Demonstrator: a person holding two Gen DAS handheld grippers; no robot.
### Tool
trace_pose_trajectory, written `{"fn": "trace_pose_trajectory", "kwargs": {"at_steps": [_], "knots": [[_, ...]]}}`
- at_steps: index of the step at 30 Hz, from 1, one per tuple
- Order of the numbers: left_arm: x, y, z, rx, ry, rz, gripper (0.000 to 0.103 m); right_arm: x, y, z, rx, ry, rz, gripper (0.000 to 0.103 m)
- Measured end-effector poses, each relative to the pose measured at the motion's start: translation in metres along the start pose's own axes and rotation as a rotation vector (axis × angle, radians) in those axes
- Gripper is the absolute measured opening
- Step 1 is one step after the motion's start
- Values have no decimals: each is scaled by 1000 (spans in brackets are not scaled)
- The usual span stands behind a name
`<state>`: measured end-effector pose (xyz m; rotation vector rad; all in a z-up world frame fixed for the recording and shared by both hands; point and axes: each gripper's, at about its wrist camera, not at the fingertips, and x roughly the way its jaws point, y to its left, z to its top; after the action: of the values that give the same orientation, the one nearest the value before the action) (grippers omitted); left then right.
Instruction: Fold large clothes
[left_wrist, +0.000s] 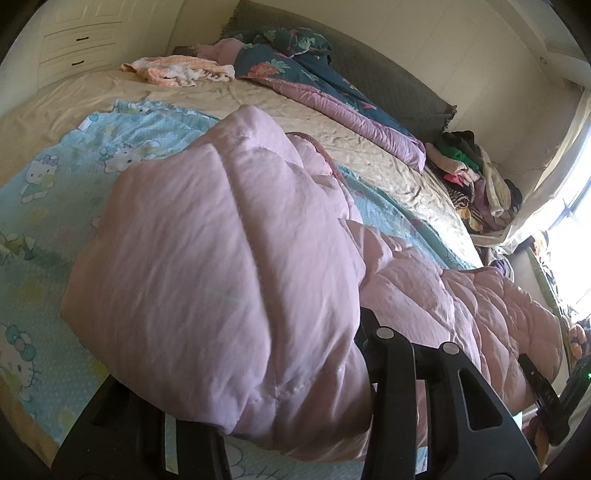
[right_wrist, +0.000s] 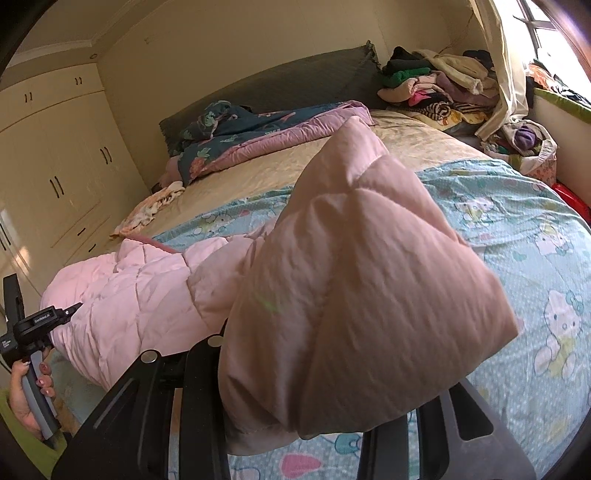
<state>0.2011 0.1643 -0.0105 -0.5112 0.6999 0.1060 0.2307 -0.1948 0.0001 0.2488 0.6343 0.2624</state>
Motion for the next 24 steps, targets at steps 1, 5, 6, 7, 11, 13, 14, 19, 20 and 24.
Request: {"fn": "trace_pose_trajectory", "kwargs": {"at_steps": [1, 5, 6, 7, 11, 13, 14, 19, 20, 24], "knots": [[-1, 2, -2, -1, 1, -1, 33, -1, 1, -3, 0, -1, -2, 32], [-3, 11, -7, -2, 5, -6, 34, -6, 4, -11, 2, -10, -14, 32], [-4, 12, -9, 1, 7, -7, 34, -7, 4, -13, 4, -11, -16, 32], [-5, 14, -10, 5, 8, -8, 34, -8, 4, -14, 9, -12, -16, 32], [-6, 22, -16, 6, 21, -8, 35, -10, 4, -17, 38, -8, -14, 32], [-6, 25, -20, 11, 29, -6, 36, -10, 2, -20, 52, -4, -10, 32], [-5, 29, -21, 8, 34, -6, 37, -10, -1, -20, 59, -2, -7, 33], [2, 34, -28, 5, 50, 8, 40, 3, -18, -25, 125, 34, -11, 36], [3, 35, -29, 2, 53, 9, 41, 6, -22, -30, 135, 41, -12, 37], [8, 39, -34, -8, 63, 20, 47, 22, -35, -33, 173, 73, -21, 43]]}}
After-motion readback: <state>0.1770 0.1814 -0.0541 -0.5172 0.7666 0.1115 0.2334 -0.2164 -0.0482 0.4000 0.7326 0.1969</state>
